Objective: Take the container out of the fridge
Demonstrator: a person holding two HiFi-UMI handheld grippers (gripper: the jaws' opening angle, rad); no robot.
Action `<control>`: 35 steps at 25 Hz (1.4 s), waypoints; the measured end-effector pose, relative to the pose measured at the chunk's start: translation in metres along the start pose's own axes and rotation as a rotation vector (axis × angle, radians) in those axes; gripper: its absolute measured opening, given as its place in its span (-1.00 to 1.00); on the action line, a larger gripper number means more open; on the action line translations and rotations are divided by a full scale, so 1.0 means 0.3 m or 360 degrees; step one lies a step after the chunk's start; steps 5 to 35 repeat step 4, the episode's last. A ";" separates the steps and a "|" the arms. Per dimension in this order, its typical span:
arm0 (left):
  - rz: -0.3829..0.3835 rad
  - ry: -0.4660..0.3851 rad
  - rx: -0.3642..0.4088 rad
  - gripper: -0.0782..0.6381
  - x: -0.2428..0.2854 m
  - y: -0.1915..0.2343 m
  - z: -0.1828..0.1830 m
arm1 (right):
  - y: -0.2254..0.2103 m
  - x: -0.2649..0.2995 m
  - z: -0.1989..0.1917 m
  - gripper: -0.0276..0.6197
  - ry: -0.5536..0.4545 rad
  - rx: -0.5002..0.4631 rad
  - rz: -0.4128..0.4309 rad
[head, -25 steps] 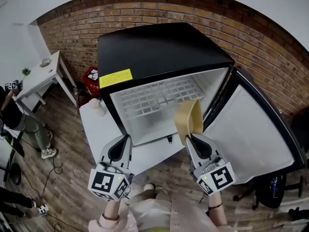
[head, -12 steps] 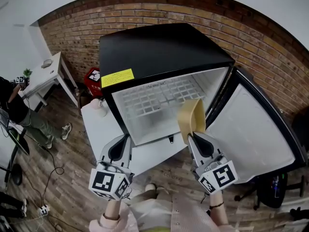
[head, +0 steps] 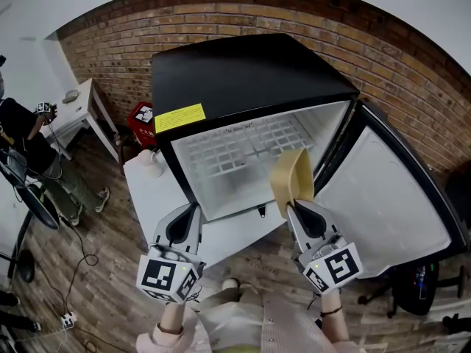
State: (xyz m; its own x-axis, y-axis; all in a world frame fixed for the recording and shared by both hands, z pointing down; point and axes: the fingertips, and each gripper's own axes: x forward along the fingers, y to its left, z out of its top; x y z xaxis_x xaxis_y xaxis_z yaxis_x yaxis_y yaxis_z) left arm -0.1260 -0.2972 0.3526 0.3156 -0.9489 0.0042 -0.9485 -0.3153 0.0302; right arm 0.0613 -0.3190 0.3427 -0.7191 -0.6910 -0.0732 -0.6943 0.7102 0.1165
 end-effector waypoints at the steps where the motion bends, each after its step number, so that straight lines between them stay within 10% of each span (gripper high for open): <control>1: -0.0001 0.0002 0.0000 -0.80 0.000 0.001 0.001 | 0.002 0.002 -0.001 -0.86 0.0002 -0.0002 0.0001; 35: -0.0006 0.0003 0.0002 -0.80 0.001 0.006 0.001 | 0.006 0.007 -0.004 -0.86 0.0008 -0.0004 0.0001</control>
